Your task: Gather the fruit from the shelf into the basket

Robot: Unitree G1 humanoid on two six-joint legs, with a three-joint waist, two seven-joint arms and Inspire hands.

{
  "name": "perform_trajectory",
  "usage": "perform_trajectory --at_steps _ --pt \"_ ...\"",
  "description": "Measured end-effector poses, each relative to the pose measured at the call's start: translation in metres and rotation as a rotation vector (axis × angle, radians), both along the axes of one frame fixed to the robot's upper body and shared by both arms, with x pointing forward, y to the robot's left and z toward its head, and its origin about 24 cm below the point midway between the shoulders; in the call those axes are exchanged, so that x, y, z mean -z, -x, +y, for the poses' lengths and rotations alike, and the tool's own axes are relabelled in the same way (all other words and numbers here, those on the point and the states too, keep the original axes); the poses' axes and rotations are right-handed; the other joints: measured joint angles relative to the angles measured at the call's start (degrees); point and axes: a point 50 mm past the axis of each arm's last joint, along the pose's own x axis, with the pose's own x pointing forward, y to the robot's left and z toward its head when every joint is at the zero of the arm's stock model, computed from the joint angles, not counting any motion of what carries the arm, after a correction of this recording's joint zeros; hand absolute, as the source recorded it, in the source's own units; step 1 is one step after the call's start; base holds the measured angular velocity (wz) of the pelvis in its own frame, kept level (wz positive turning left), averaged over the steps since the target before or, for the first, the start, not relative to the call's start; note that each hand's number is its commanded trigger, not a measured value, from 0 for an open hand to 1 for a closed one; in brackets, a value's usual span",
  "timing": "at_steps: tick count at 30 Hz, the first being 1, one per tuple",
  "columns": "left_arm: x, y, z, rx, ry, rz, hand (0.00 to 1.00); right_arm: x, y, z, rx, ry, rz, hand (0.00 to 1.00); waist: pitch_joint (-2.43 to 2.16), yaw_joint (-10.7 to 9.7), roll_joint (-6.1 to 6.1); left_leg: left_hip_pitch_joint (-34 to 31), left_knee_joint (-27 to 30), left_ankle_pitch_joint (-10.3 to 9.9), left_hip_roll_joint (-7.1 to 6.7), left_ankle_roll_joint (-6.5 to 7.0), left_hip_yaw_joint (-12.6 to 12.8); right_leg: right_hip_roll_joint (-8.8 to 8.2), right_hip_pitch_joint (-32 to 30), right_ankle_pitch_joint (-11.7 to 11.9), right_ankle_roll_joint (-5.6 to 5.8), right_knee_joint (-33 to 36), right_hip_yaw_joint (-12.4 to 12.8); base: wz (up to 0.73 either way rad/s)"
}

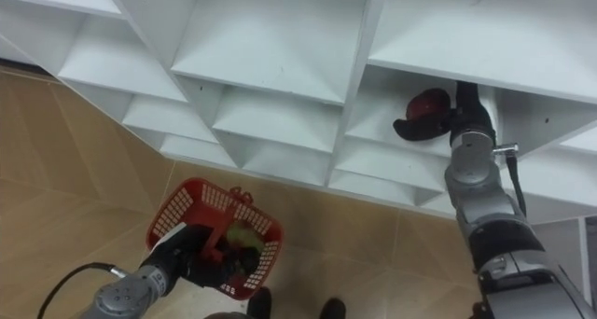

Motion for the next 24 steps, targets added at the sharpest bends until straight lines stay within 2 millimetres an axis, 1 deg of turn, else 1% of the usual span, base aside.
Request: perform_trajectory --at_steps 4,7,19,24 --pt "0.0008 0.0008 -0.0011 0.007 -0.001 0.004 1.00 0.0019 0.0005 0.0003 -0.012 -0.004 0.014 0.00 0.00 -0.09 -0.02 0.20 -0.02 0.01 -0.02 0.02 0.02 -0.01 0.08 0.00 0.00 0.02 0.18 0.00" --pt "0.0024 0.0025 -0.0025 0.014 -0.001 0.014 1.00 0.0071 0.0030 -0.0012 -0.007 0.002 0.040 0.00 0.01 -0.08 -0.03 0.34 -0.02 0.02 -0.02 0.02 -0.08 -0.01 0.23 0.00 0.00 0.03 0.13 0.00" --pt "0.0041 0.0040 -0.0030 0.014 0.001 0.024 1.00 0.0073 0.0031 -0.0011 -0.009 0.004 0.041 0.00 0.01 -0.08 -0.05 0.38 0.00 0.05 -0.02 0.03 -0.06 -0.01 0.25 0.01 0.00 0.06 0.19 0.00" --pt "0.0045 0.0044 -0.0027 0.009 0.005 0.027 1.00 0.0087 0.0033 0.0014 -0.028 0.031 0.051 0.00 0.02 -0.06 -0.07 0.60 -0.23 0.06 -0.01 0.05 0.46 0.01 0.26 0.01 0.00 0.06 0.42 -0.02"
